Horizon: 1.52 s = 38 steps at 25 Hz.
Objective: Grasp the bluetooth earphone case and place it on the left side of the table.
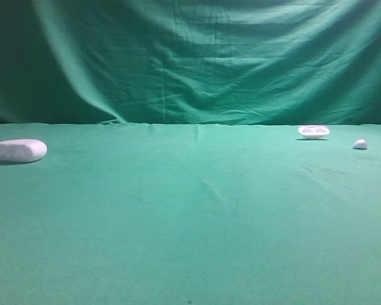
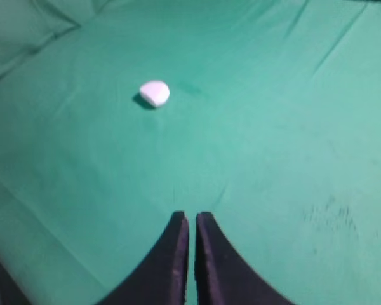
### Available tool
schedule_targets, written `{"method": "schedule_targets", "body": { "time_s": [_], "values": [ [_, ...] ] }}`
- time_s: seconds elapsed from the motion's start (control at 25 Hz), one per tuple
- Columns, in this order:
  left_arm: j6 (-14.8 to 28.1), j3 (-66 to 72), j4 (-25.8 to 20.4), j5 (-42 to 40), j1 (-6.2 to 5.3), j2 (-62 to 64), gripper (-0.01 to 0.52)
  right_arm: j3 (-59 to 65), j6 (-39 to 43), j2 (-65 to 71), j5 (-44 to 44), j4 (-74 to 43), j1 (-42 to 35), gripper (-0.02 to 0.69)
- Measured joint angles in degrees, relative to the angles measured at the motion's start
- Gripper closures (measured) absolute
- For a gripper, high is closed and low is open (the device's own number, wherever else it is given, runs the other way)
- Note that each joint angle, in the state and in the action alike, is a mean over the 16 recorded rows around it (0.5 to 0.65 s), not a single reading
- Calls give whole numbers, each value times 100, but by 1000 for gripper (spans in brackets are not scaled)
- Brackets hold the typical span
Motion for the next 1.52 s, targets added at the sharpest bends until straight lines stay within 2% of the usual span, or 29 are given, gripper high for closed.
{"method": "schedule_targets", "body": {
  "time_s": [0.32,0.8,1.0,1.24,1.52],
  "values": [
    [0,0,0,0,0,0,514,544,-224,-382,-283,-170,-583,665],
    [0,0,0,0,0,0,514,2338,-396,-2459,-1421,-360,-2677,665],
    [0,0,0,0,0,0,514,3068,-403,-3206,-1650,-353,-3303,665],
    [0,0,0,0,0,0,514,3524,-404,-3592,-1650,-315,-3650,665],
    [0,0,0,0,0,0,514,3615,-393,-3632,-1584,-272,-3693,665]
  ]
}}
